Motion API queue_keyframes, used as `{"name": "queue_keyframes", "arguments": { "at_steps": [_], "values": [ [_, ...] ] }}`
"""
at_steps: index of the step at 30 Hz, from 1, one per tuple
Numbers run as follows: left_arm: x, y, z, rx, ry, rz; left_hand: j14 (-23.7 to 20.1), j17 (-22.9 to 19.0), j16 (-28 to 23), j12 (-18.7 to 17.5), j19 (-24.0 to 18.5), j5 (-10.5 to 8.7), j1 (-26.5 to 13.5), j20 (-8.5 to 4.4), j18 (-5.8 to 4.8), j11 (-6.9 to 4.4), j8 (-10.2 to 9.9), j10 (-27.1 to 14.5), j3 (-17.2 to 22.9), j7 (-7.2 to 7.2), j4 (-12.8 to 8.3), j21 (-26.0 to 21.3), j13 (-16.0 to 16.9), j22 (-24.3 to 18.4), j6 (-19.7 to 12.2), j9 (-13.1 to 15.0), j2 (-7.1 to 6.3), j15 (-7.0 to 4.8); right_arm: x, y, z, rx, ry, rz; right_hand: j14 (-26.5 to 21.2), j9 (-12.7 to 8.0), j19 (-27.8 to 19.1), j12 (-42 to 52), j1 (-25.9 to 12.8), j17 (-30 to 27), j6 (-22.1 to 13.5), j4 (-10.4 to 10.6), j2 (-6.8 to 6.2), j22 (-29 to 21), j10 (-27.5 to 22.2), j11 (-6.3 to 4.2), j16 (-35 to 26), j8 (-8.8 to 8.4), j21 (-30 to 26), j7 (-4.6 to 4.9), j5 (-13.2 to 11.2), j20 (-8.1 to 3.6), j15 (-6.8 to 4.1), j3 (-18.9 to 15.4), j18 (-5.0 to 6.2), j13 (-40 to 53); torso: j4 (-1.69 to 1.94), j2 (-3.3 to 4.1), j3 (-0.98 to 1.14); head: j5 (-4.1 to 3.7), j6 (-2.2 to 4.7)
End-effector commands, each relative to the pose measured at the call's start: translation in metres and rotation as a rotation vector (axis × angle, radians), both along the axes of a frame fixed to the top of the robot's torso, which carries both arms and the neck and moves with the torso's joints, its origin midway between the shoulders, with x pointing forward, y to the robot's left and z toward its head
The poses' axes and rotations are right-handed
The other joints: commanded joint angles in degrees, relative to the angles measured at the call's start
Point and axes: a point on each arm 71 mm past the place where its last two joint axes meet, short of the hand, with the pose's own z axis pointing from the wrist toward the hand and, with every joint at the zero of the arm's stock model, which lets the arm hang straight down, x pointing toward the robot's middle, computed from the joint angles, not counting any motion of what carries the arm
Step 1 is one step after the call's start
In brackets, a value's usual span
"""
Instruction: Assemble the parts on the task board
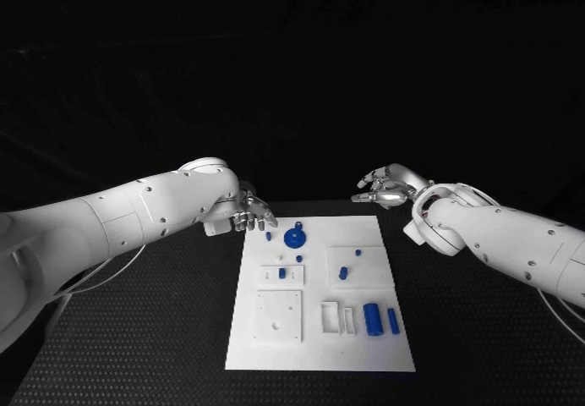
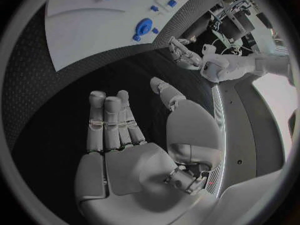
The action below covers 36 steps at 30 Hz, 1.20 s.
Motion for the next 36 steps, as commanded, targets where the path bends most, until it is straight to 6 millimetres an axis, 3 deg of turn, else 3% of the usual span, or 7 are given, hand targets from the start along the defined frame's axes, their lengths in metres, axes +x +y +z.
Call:
{"name": "queue_keyframes", "arguments": {
  "at_steps": [1,8,23,36],
  "values": [
    [0.006,-0.002,-0.001,0.038,0.005,-0.028,-0.48,-0.25,-1.04,-0.94,-0.6,-0.31,-0.85,-5.1,-0.86,0.59,-0.47,-0.67,0.18,0.31,0.65,-0.8,-0.28,-0.16,-0.86,-0.24,-0.02,0.53,0.0,0.003,-0.001,0.0,0.003,0.011,-0.57,-0.09,-0.17,0.36,-0.21,-0.05,0.14,-0.07,0.25,1.02,-0.32,-0.05,0.36,0.15,-0.24,0.81,0.28,0.06,-0.03,-0.07,1.7,-0.09,-0.12,0.05,0.04,0.05,0.26],
    [0.013,0.0,-0.01,0.062,0.006,0.002,-2.77,0.04,-2.21,-2.37,-2.81,-0.41,-0.99,-3.93,-1.33,2.32,-2.66,-2.95,0.53,2.09,1.29,-2.32,-0.3,0.06,-5.93,-2.08,-0.13,1.86,0.0,0.005,-0.001,0.0,0.005,0.015,-0.56,-0.09,-0.16,0.39,-0.17,-0.06,0.14,-0.06,0.35,1.02,-0.32,-0.05,0.37,0.16,-0.24,0.8,0.29,0.06,-0.03,-0.02,1.7,-0.13,-0.33,0.1,0.02,-0.05,0.11],
    [0.017,0.0,-0.031,0.053,0.029,0.019,-3.02,0.55,-1.92,-2.12,-2.94,-0.67,-1.48,-3.75,-1.18,2.55,-2.75,-3.16,0.46,2.35,2.04,-2.39,0.15,0.48,-6.82,-2.82,-0.37,1.99,-0.001,0.007,-0.002,0.003,0.002,0.019,-0.56,-0.1,-0.16,0.43,-0.14,-0.07,0.13,-0.08,0.38,1.02,-0.33,-0.05,0.38,0.15,-0.24,0.8,0.29,0.05,-0.03,0.01,1.7,-0.19,-0.35,0.1,-0.02,-0.1,0.13],
    [0.019,0.002,-0.042,0.05,0.042,0.04,-3.08,0.81,-1.77,-1.96,-2.92,-0.54,-1.11,-3.72,-1.09,2.58,-2.6,-3.22,0.6,2.38,1.96,-2.36,0.41,0.75,-7.01,-3.12,0.17,1.98,-0.001,0.011,-0.001,0.009,-0.009,0.021,-0.6,-0.11,-0.18,0.44,-0.12,-0.1,0.12,-0.11,0.36,1.02,-0.4,-0.05,0.36,0.15,-0.26,0.81,0.28,0.06,-0.03,0.03,1.7,-0.28,-0.38,0.16,0.01,-0.32,0.11]
  ]
}}
